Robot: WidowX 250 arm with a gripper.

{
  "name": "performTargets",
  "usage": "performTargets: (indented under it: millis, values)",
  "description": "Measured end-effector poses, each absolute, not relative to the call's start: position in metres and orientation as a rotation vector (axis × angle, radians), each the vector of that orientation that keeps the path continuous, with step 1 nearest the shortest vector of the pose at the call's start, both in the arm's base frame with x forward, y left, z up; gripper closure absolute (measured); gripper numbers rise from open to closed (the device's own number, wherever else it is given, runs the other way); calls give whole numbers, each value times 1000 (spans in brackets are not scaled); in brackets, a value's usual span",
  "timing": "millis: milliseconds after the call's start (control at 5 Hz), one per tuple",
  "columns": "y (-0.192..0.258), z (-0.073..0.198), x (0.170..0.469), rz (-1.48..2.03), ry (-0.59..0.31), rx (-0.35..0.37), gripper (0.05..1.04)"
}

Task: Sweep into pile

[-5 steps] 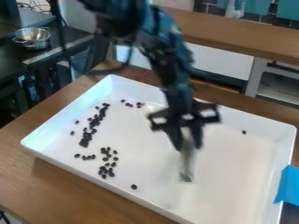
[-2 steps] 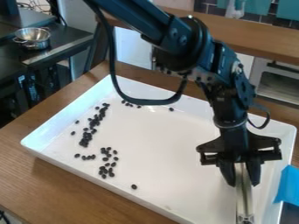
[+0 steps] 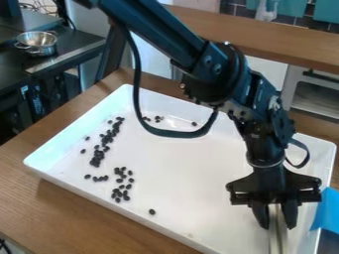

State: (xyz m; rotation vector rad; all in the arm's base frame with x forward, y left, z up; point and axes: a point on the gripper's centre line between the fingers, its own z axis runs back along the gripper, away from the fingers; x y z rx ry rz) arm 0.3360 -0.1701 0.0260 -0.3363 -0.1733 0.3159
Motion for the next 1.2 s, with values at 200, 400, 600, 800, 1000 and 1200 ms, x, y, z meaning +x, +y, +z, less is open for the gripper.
performTargets:
  millis: [200,400,600,800,1000,1200]
  values:
    - [-168,23,333,317,-182,-338,711]
    - [-165,20,329,317,-192,-333,711]
    - [-155,17,329,322,-192,-315,711]
    - [-142,16,333,304,-194,-302,711]
    - [-127,16,332,276,-176,-279,711]
    - [-111,16,330,262,-171,-247,711]
